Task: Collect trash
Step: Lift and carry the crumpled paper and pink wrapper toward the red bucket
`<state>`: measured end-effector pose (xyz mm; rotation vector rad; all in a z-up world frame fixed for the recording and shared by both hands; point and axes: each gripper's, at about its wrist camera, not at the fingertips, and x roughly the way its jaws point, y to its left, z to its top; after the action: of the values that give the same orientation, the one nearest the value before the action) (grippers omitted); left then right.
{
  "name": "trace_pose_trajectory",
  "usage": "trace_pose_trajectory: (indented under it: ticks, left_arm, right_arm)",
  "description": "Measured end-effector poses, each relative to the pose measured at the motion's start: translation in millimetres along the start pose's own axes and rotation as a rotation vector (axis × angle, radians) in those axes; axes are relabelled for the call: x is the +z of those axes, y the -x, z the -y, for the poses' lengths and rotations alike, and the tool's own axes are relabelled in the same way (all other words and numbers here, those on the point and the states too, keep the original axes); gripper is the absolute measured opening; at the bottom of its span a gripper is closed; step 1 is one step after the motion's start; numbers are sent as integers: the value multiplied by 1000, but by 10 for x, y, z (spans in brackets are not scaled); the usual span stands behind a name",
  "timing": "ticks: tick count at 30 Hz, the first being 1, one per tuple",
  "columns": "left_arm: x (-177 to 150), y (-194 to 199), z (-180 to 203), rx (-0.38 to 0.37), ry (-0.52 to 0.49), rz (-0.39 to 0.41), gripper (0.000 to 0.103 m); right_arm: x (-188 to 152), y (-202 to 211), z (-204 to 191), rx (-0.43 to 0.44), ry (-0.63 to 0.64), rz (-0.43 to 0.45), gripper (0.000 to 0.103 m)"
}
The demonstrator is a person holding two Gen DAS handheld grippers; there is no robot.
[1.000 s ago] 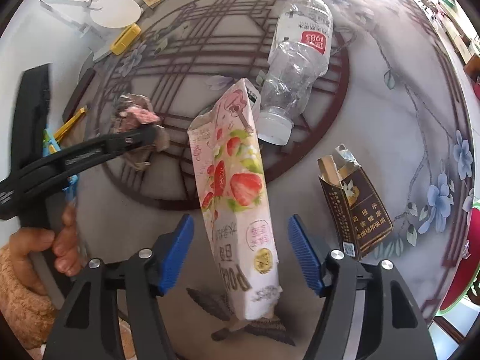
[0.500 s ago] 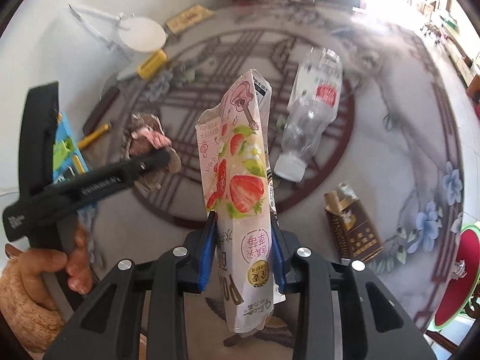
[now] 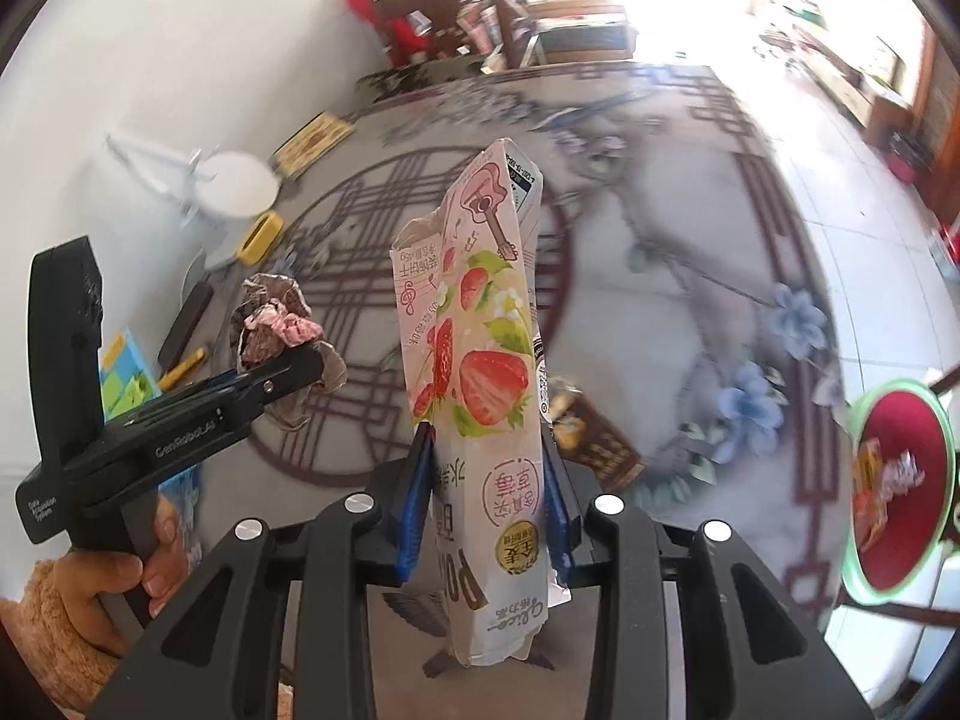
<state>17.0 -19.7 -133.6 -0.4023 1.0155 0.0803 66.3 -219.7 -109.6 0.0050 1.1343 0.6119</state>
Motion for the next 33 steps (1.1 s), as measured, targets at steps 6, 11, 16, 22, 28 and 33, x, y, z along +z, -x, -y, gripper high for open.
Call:
trace_pose_trajectory:
  ticks: [6,11,16,22,28,33]
  left_arm:
    - [-6,-64,274,-26,-60,-22,43]
    - [-30,-118,428,-40,-90,-39,43]
    - [-46,-231,629,-55,-120,-67,43]
    - [-49,-349,954,-79,-175,-86,43]
    - [-89,-457,1273,-84,-217,-109,44]
    - [-106,-549,1477,-83,-234,-125,44]
  right_arm:
    - [-92,149,259,-20,-81,29,32]
    - [-125,255,461,-37,-135,55,32]
    - [-208,353,665,-54,-181,62,32]
    - [-300,450,937,-64,-235,68,32]
    - [-350,524,1222,-59,-282,68,32]
    - [-382,574,1432,-57,-305,64,33]
